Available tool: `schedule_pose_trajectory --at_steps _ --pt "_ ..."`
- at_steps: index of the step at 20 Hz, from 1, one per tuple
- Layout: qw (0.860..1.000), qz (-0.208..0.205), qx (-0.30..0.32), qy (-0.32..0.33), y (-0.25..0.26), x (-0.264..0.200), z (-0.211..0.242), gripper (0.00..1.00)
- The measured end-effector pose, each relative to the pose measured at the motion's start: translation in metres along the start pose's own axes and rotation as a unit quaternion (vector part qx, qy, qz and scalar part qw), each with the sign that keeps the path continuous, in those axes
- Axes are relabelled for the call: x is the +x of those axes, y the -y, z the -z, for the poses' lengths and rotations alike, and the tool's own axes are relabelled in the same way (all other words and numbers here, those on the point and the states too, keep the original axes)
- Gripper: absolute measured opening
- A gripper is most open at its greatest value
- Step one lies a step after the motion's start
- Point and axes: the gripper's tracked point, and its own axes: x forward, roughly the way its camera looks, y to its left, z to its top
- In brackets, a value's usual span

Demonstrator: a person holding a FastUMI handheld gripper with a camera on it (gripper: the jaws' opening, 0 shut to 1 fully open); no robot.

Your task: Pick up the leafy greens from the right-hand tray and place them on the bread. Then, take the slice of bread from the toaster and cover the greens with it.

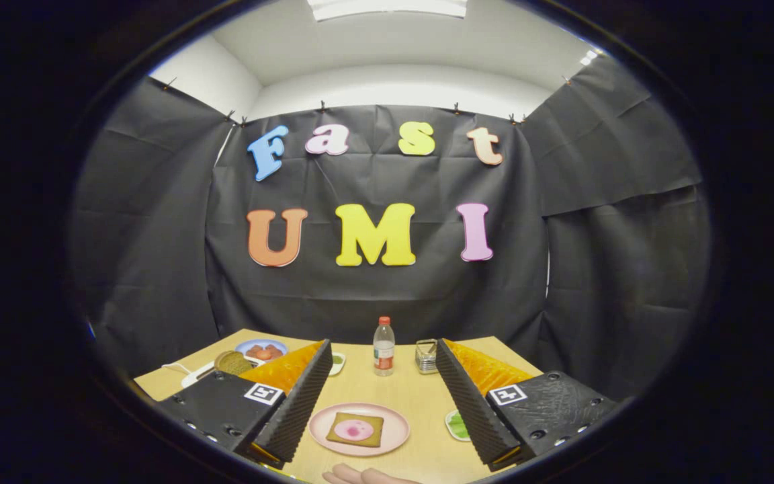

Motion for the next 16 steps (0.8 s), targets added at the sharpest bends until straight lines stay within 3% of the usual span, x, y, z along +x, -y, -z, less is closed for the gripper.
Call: schedule_pose_trajectory --at_steps 7,16 --pt "0.999 0.043 0.004 -0.018 0.049 0.025 0.017 0.95" --pt "0.986 0.134 -0.020 -0.101 0.189 0.082 0.099 0.95"
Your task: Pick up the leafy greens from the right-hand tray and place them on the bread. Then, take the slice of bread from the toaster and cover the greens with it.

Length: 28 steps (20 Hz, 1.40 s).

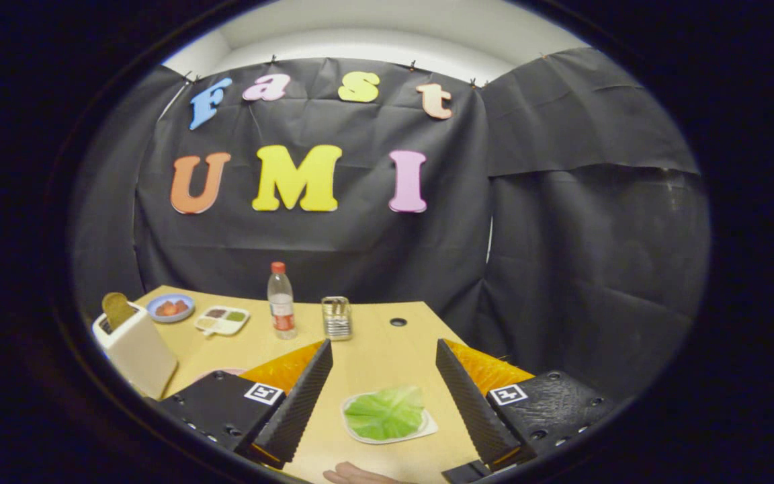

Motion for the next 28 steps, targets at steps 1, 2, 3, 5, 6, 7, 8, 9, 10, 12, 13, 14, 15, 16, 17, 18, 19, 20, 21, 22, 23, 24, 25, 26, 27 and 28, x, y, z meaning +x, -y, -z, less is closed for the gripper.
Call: schedule_pose_trajectory --at_steps 1,2,3,5,6,7,8,9,10,12,13,14,15,16,17,18,19,20,21,22,23,24,25,26,27,28 --pt "1.000 0.002 -0.002 -0.012 0.007 0.010 0.010 0.95" --pt "1.000 0.004 -0.003 -0.023 0.015 0.021 0.020 0.96" --pt "0.999 0.005 -0.006 -0.032 0.021 0.031 0.029 0.96" --pt "0.998 0.003 -0.012 -0.055 0.030 0.053 0.049 0.96" --pt "0.998 0.002 -0.016 -0.068 0.034 0.064 0.060 0.96" --pt "0.996 0.000 -0.022 -0.081 0.037 0.075 0.070 0.96" --pt "0.995 0.000 -0.027 -0.094 0.040 0.085 0.080 0.96" --pt "0.994 0.001 -0.033 -0.108 0.044 0.096 0.093 0.96" --pt "0.992 -0.002 -0.036 -0.122 0.046 0.105 0.103 0.96" --pt "0.988 -0.005 -0.046 -0.148 0.047 0.122 0.121 0.96" --pt "0.987 -0.004 -0.050 -0.154 0.049 0.127 0.129 0.96" --pt "0.985 -0.004 -0.053 -0.163 0.049 0.132 0.135 0.96" --pt "0.984 -0.008 -0.053 -0.170 0.048 0.136 0.140 0.95" --pt "0.982 -0.012 -0.052 -0.182 0.047 0.140 0.146 0.95" --pt "0.980 -0.014 -0.053 -0.190 0.046 0.143 0.152 0.95" --pt "0.978 -0.016 -0.055 -0.200 0.044 0.146 0.157 0.95" --pt "0.976 -0.021 -0.058 -0.207 0.041 0.146 0.162 0.95" --pt "0.975 -0.024 -0.062 -0.211 0.037 0.148 0.163 0.95" --pt "0.974 -0.027 -0.068 -0.213 0.034 0.148 0.166 0.94" --pt "0.973 -0.027 -0.075 -0.215 0.032 0.149 0.167 0.92" --pt "0.972 -0.026 -0.084 -0.219 0.030 0.151 0.171 0.92" --pt "0.970 -0.024 -0.089 -0.224 0.029 0.152 0.174 0.88" --pt "0.969 -0.021 -0.092 -0.230 0.028 0.152 0.178 0.84" --pt "0.968 -0.022 -0.093 -0.232 0.026 0.151 0.180 0.80" --pt "0.969 -0.023 -0.094 -0.229 0.024 0.151 0.179 0.76" --pt "0.969 -0.024 -0.100 -0.227 0.021 0.153 0.180 0.67"
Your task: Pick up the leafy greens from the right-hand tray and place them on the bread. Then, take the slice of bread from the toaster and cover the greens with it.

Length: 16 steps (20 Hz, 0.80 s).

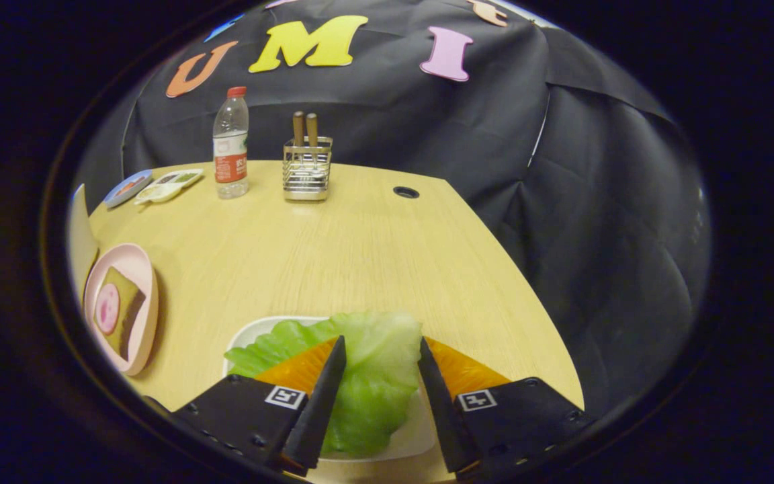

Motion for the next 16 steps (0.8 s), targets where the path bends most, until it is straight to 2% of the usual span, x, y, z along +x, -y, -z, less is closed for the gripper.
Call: schedule_pose_trajectory --at_steps 3,4,7,9,11,13,16 --pt "1.000 0.010 -0.016 0.000 -0.006 0.001 0.001 0.53" --pt "1.000 0.011 -0.021 0.000 -0.009 0.000 0.001 0.42" --pt "0.999 0.018 -0.029 0.003 -0.011 0.000 0.000 0.25" --pt "1.000 0.025 -0.015 0.000 -0.011 -0.003 0.001 0.06" --pt "1.000 0.027 -0.011 0.010 -0.009 -0.008 -0.003 0.06" --pt "0.999 0.026 -0.001 0.020 -0.007 -0.023 -0.010 0.00" --pt "0.999 0.026 0.004 0.039 -0.005 -0.045 -0.023 0.00"
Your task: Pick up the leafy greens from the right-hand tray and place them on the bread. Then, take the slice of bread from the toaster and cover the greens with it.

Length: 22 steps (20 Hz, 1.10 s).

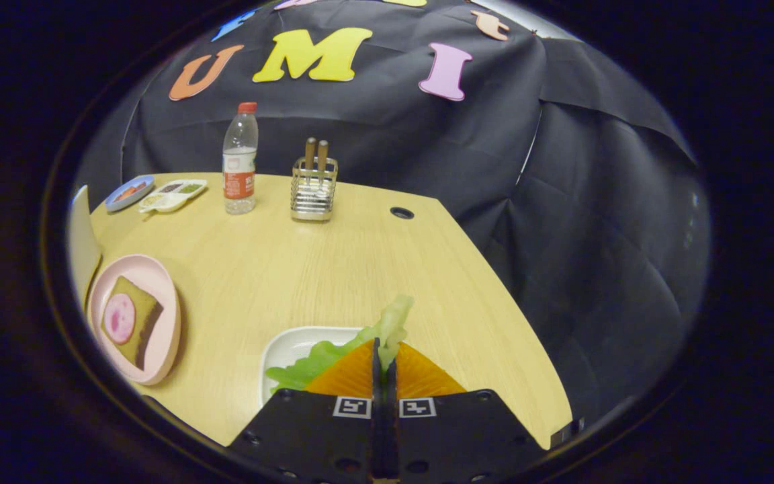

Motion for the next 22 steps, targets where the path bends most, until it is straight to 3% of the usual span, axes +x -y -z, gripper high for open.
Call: schedule_pose_trajectory --at_steps 6,11,22 --pt "0.999 -0.002 -0.009 0.044 -0.010 -0.056 -0.032 0.00" --pt "0.997 -0.023 -0.025 0.073 -0.046 -0.100 -0.050 0.00" --pt "0.985 -0.130 -0.049 0.098 -0.218 -0.149 -0.068 0.00"
